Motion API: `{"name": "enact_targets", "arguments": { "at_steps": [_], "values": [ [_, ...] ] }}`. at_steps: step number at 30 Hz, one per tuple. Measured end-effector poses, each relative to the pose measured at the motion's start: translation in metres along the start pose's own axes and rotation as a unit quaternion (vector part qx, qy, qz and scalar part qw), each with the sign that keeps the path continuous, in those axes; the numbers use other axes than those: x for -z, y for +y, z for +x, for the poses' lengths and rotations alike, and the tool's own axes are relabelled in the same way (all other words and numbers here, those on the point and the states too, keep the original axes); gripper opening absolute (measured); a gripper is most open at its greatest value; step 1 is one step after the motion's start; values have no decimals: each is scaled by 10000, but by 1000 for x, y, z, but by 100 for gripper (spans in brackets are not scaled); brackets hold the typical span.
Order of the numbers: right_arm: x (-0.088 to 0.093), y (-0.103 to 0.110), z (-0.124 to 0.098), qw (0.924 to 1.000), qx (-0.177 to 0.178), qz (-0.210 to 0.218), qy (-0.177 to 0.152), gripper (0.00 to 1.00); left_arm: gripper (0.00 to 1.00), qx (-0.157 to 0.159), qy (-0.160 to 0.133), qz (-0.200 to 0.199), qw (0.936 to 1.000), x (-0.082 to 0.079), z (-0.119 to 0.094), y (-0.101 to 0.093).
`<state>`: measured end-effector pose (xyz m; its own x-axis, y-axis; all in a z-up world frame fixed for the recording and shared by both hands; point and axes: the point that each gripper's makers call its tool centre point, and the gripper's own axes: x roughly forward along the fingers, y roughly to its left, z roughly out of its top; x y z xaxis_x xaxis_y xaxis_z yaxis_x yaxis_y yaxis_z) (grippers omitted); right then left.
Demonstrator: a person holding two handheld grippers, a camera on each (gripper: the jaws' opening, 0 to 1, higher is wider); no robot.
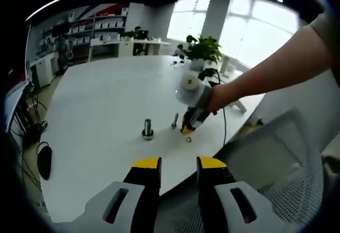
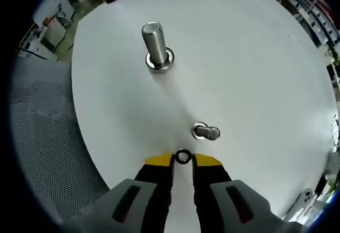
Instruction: Place the washer onto the threaded stud by aligning its center hole with the stud, sliding it down to the base, and recovering from edge contact or off-axis alignment until the washer reaches the visible bottom stop.
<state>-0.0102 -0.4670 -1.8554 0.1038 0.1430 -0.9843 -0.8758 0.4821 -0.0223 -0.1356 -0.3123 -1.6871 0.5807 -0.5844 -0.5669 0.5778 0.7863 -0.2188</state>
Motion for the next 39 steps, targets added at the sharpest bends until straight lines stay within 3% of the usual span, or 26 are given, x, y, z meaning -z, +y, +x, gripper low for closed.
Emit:
{"name": "enact_targets", "arguments": {
  "at_steps": [9,14,17,21,22,25,29,32,39],
  "values": [
    [-1,-2,2,9987,89,88,489,14,24,-23,-66,-39,10000,-2,-1,1],
    [1,1,0,9979,300,179,548,14,24,-12,-56,-26,10000,-2,-1,1],
    [0,-1,0,9983,429,278,270,14,24,-29,-61,-41,10000,-1,-1,2],
    [4,-1,-3,9942,346,931,-408,14,24,-51,-73,-46,9999,-1,-1,2],
    [7,0,-3,9901,269,1297,-467,14,24,-52,-74,-45,9999,-1,-1,2],
    [13,5,-6,9809,23,1880,-501,13,24,-37,-62,-42,10000,-1,-1,2],
    [20,3,-9,9858,203,1600,-473,13,25,-39,-62,-43,10000,-1,-1,2],
    [18,1,-15,9845,206,1635,-594,13,25,-40,-60,-41,10000,-1,-1,2],
    [-1,-3,-39,9806,356,1536,-1162,13,25,-34,-28,-34,10000,-1,0,1]
  ]
}}
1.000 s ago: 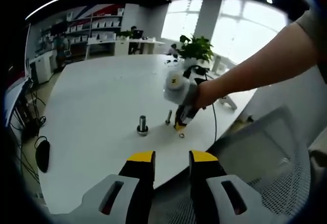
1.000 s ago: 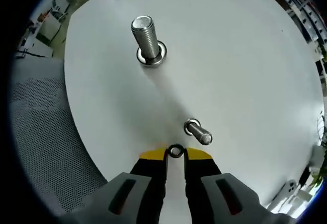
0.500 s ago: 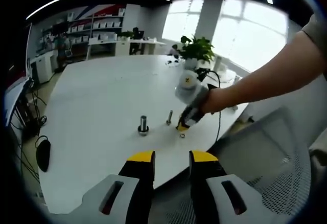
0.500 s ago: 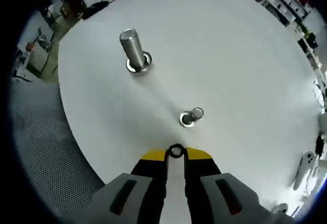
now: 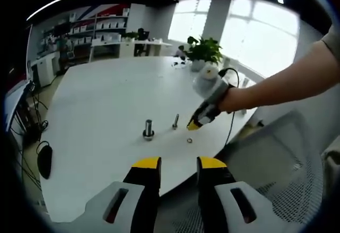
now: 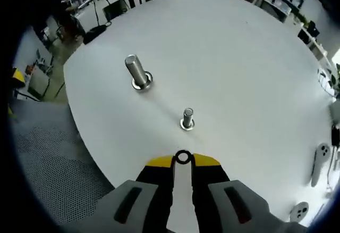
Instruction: Place the washer onto the threaded stud by aligning its center hole with the stud, sliding it down to the base, and recovering from edge contact or off-axis alignment until the washer reaches the visible bottom stop.
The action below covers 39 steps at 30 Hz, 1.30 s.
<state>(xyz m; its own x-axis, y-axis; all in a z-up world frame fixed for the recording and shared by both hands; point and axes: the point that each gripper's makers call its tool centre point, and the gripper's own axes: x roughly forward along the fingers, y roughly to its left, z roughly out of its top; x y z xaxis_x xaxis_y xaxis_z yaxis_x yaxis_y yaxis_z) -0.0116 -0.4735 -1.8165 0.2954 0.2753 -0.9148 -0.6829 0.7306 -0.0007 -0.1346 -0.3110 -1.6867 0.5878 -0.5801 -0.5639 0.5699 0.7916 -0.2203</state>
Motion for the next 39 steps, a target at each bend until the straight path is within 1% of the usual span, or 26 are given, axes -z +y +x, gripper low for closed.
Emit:
{"name": "enact_targets", "arguments": {
  "at_steps": [2,3,8,11,13,16,17,18,19,21,22,24,27,32,34,37,39],
  "values": [
    [-8,-3,-3,9999,31,21,-138,13,24,1,-8,9,10000,-1,0,0],
    [-16,-7,-5,9995,87,93,-304,13,24,-5,-16,5,10000,-1,0,0],
    [-29,-14,-11,9983,202,110,-529,13,24,-41,-20,-16,10000,0,-1,1],
    [-36,-15,-16,9953,225,455,-830,13,24,-42,-13,-12,10000,0,0,2],
    [-38,-13,-19,9952,239,342,-888,14,24,-34,3,-13,10000,0,0,1],
    [-46,-12,-25,9938,450,-231,-990,14,24,-34,-11,8,10000,0,0,1],
    [-49,-10,-26,9929,441,-316,-1056,14,24,-44,-15,15,10000,-1,0,1],
    [-51,-5,-26,9929,372,-421,-1050,14,24,-51,-21,6,10000,-1,0,2],
    [-50,-3,-25,9936,339,-511,-947,14,24,-51,-32,-5,10000,-1,0,2],
    [-52,0,-23,9921,371,-836,-859,14,24,-55,-53,-3,10000,-2,-1,2],
    [-52,1,-22,9919,373,-880,-833,14,24,-51,-51,-3,10000,-2,-1,1],
    [-52,-2,-19,9926,391,-809,-817,14,24,-45,-38,5,10000,-1,-1,1],
    [-50,-7,-17,9948,387,-564,-757,14,24,-41,-42,1,10000,-1,-1,1],
    [-45,-6,-12,9958,336,-605,-605,14,24,-43,-64,-6,10000,-2,-1,2],
    [-45,-5,-11,9950,360,-720,-585,14,24,-45,-74,6,10000,-2,-2,1],
    [-46,-5,-12,9947,411,-726,-609,14,24,-40,-63,-1,10000,-2,-1,2],
    [-45,-7,-9,9950,408,-702,-573,14,24,-36,-77,9,10000,-3,-1,2]
  ]
}}
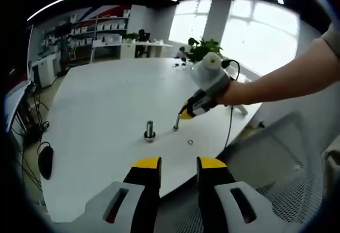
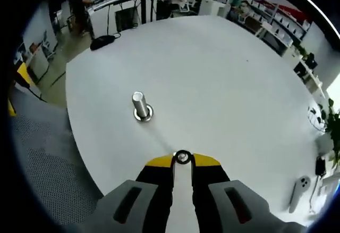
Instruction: Place the washer onto the threaded stud by aligning its center hole with the stud, sliding it down to the base, and recovering from edge contact or off-axis alignment until the washer reaches the visible bottom stop.
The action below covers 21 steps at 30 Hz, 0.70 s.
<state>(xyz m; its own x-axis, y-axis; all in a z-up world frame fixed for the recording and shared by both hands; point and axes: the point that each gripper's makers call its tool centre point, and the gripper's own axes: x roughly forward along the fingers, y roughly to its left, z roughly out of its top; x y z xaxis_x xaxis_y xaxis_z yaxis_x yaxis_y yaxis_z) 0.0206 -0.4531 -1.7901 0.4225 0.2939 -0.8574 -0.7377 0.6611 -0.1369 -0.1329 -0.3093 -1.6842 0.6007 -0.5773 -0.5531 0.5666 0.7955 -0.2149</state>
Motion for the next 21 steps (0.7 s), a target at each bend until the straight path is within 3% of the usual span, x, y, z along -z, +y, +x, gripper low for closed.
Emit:
{"name": "enact_targets", "arguments": {
  "at_steps": [13,21],
  "values": [
    [1,1,9,9996,-68,-240,108,14,24,-11,-11,-18,10000,0,0,0],
    [6,-2,22,9989,-159,-282,340,14,24,-17,50,-21,10000,2,0,1]
  ]
}}
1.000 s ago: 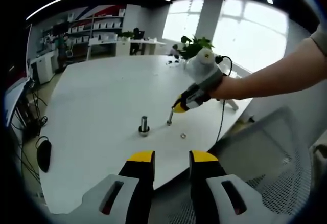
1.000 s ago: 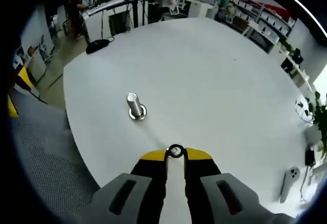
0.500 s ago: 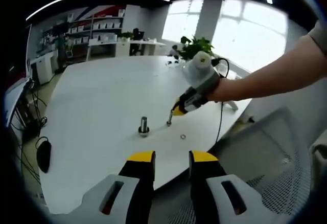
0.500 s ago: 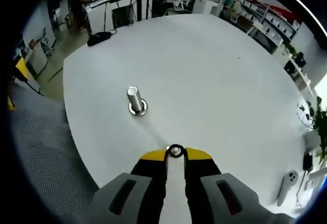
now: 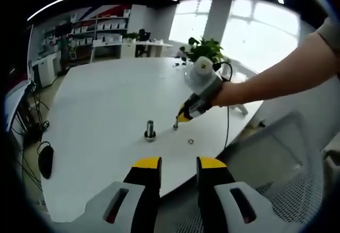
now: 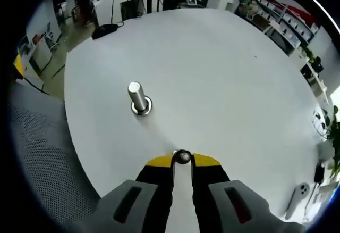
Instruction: Place the washer onto the threaded stud by aligning its center hole with the stud, sliding it down to the base, and recovering from edge contact or off-axis alignment until the washer reaches the visible bottom stop.
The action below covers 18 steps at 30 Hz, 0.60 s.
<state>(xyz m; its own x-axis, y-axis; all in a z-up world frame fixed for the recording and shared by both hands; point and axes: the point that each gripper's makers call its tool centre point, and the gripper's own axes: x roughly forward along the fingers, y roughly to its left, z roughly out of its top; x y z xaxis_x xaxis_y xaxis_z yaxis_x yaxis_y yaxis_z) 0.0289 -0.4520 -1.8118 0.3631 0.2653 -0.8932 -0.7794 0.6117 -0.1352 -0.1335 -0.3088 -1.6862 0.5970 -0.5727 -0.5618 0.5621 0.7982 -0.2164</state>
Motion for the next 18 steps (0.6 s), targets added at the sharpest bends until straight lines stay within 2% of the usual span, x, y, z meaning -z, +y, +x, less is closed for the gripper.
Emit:
{"name": "enact_targets", "arguments": {
  "at_steps": [11,18],
  "values": [
    [13,4,18,9995,-131,-68,267,14,23,-5,26,-8,10000,0,1,0],
    [20,6,26,9991,-240,105,331,14,23,-21,35,-29,10000,1,1,1]
  ]
}}
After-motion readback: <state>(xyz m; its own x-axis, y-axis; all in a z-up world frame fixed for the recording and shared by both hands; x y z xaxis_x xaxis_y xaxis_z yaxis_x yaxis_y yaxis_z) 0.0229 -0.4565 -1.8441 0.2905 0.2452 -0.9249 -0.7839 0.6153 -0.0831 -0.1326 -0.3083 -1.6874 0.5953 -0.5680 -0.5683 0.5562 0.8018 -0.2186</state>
